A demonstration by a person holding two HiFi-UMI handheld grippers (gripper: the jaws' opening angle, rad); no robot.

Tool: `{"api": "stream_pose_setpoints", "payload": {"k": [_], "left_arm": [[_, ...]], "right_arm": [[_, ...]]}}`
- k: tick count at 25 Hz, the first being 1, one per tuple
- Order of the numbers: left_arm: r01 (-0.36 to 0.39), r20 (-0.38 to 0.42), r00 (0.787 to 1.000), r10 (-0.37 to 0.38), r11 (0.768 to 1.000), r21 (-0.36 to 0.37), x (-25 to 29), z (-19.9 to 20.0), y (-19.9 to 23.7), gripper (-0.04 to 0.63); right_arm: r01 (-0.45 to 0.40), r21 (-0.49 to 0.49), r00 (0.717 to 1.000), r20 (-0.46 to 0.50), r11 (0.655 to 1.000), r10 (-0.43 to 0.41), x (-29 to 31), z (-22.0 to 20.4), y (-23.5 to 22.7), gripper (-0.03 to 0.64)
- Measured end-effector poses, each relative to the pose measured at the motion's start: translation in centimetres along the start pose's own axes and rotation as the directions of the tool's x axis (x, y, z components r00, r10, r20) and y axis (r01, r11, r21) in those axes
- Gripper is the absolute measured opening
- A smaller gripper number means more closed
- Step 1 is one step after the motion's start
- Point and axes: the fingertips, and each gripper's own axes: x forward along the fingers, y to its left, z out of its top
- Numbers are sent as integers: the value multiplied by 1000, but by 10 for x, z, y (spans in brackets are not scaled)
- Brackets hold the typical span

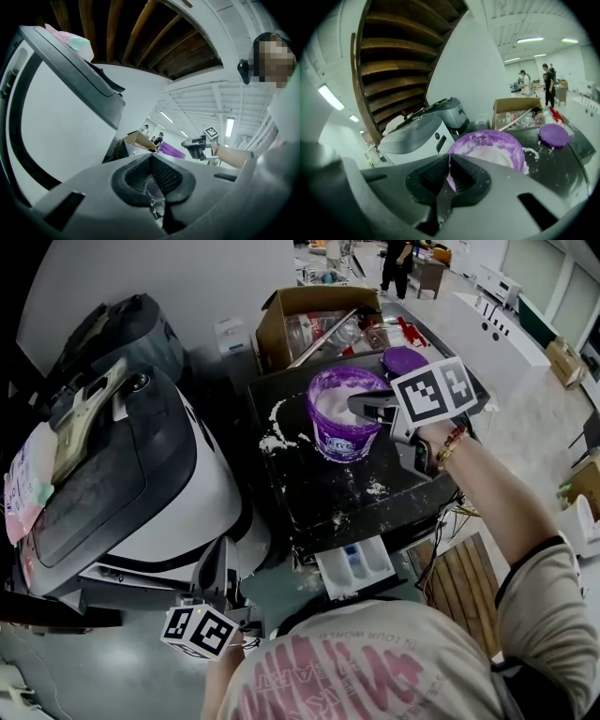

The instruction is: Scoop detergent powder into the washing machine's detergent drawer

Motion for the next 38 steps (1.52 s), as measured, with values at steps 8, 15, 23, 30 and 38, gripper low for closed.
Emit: {"api": "stream_pose_setpoints", "payload": {"k": [8, 15, 23, 30, 38], "left_arm": [[7, -5, 1000, -7, 1000, -4, 1, -5, -4, 2], [29, -15, 999, -29, 1000, -1, 8, -11, -14, 2], [39, -43, 998, -40, 999, -17, 12, -24, -16, 2], [56, -48, 997, -58, 998, -30, 10, -35, -16, 2], [61, -62, 996, -62, 998, -19, -7, -23, -3, 2]], "right_arm": [[-52, 355, 976, 215, 933, -28, -16, -4, -19, 6], [-116, 536, 944, 321, 837, -75, -26, -20, -25, 5], [-152, 607, 914, 386, 780, -122, -29, -30, -27, 3], [-230, 673, 869, 467, 702, -163, -30, -34, -30, 3], [-235, 710, 827, 505, 664, -246, -35, -35, -28, 3]]}}
